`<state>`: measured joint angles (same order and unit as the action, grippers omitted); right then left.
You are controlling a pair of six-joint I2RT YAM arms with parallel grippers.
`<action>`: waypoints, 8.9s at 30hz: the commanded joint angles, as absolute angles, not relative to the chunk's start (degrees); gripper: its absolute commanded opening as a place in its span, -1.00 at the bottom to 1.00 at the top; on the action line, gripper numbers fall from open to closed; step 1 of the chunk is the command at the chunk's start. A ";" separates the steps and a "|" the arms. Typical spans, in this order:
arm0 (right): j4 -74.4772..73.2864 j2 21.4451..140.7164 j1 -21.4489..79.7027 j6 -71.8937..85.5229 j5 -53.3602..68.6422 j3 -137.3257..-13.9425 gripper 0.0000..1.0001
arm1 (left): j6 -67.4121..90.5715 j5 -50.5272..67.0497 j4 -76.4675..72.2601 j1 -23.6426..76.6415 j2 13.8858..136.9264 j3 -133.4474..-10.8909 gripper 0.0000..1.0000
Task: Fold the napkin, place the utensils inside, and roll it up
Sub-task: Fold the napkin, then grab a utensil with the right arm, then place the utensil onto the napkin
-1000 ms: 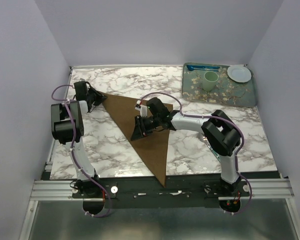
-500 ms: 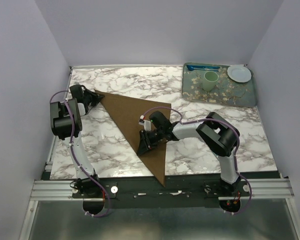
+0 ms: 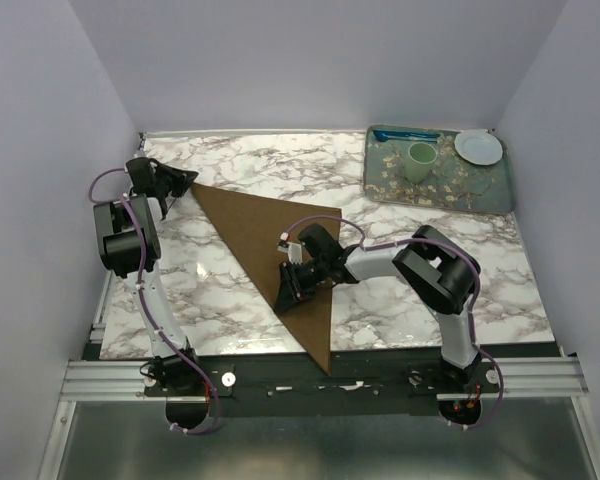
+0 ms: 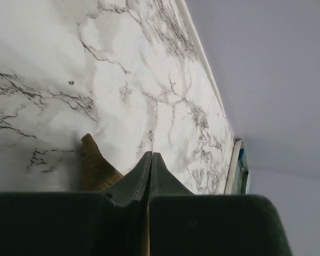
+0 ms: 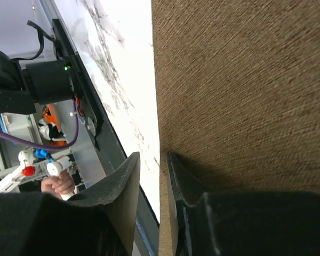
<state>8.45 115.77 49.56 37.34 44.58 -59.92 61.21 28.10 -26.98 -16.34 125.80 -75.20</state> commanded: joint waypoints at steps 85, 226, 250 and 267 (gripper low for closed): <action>-17.39 82.46 43.95 28.64 17.25 -45.08 -0.22 | 54.40 17.91 -2.90 0.70 112.94 -67.84 -0.20; -49.05 147.21 49.31 7.90 11.67 -143.61 -0.99 | 47.20 5.18 27.95 -2.55 58.89 -49.75 0.74; -46.76 152.84 50.89 10.72 14.95 -144.49 -0.90 | 46.58 8.35 26.46 -2.55 59.24 -49.92 0.74; -45.53 154.25 50.89 10.72 13.10 -144.14 -0.53 | 46.41 8.88 26.02 -2.55 59.59 -49.92 0.75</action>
<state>-46.98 152.92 50.28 10.90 14.48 -143.81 47.37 7.66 27.07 -2.31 59.94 -50.09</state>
